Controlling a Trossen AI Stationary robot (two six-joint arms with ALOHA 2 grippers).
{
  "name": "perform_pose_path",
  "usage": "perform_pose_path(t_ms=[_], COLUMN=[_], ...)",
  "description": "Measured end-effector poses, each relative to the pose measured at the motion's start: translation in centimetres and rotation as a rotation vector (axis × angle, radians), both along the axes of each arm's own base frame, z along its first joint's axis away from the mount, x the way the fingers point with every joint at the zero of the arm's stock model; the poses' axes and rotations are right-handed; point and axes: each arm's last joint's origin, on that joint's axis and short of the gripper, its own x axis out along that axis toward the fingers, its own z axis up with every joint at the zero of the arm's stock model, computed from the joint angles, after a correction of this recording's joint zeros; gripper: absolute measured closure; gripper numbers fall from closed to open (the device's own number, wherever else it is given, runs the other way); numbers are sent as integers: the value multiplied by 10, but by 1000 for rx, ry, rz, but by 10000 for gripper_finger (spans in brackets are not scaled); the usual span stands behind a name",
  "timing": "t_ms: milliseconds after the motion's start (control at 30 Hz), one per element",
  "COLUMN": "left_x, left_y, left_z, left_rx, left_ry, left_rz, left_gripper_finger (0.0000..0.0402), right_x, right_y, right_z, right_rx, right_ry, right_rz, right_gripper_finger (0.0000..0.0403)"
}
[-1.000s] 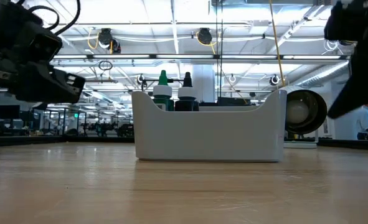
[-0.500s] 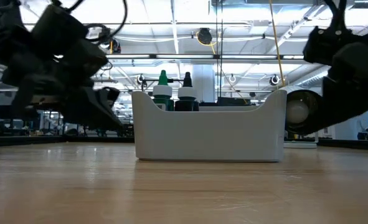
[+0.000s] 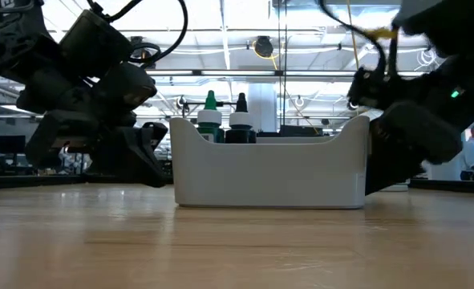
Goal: Pick & Place food coloring
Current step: Adjust the gray bin
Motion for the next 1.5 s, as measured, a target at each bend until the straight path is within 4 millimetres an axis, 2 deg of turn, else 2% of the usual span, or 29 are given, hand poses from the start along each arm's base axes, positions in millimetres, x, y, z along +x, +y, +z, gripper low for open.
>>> perform_pose_path(t_ms=[300,667,1200,1500], left_x=[1,0,-2,-2], left_y=[8,15,15,14], left_z=[-1,-2,-5,-5], left_rx=[-1,26,35,33], left_ry=[9,22,48,48], left_rz=[53,142,135,128], left_gripper_finger=[395,397,395,388], right_x=[21,28,38,40], right_y=[-11,-19,-47,-51], right_z=[-18,-18,-17,-17], right_rx=[-20,-29,-61,-78], right_ry=[-31,-36,-40,-51], right_rz=[27,48,-10,-35], right_gripper_finger=[403,403,403,403])
